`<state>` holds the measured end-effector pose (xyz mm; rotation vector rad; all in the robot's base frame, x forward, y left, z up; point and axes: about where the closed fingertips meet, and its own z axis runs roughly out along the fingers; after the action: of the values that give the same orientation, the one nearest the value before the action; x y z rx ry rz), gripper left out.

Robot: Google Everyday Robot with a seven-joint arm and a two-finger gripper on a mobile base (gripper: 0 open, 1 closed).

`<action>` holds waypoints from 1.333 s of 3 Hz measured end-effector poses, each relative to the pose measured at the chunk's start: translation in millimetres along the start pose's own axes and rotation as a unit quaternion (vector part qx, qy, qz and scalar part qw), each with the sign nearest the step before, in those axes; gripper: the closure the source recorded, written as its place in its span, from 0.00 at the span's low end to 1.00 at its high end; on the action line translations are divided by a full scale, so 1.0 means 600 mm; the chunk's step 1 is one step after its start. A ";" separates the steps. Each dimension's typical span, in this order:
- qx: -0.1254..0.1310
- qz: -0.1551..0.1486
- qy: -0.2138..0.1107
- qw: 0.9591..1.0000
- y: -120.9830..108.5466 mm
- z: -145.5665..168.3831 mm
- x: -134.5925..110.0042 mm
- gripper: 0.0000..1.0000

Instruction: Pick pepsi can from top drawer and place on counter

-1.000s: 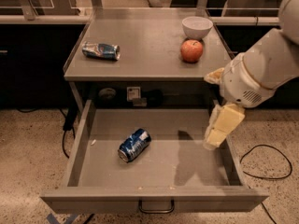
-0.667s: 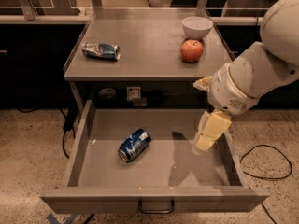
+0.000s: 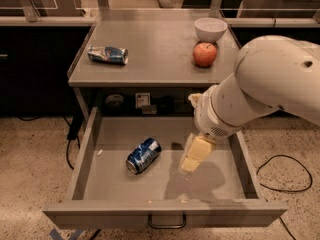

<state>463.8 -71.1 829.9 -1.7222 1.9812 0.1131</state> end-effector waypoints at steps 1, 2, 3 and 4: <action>0.000 -0.001 0.000 1.000 0.000 0.000 0.000 0.00; -0.001 -0.011 -0.016 1.000 -0.012 0.013 0.003 0.00; -0.004 -0.026 -0.036 0.999 -0.026 0.031 0.008 0.00; -0.004 -0.026 -0.036 0.999 -0.026 0.031 0.007 0.00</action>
Offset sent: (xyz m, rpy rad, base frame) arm 0.0228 -0.0021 -0.0171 0.0587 -0.0235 0.0671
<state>484.0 -71.0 816.0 -1.7485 1.8856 0.1627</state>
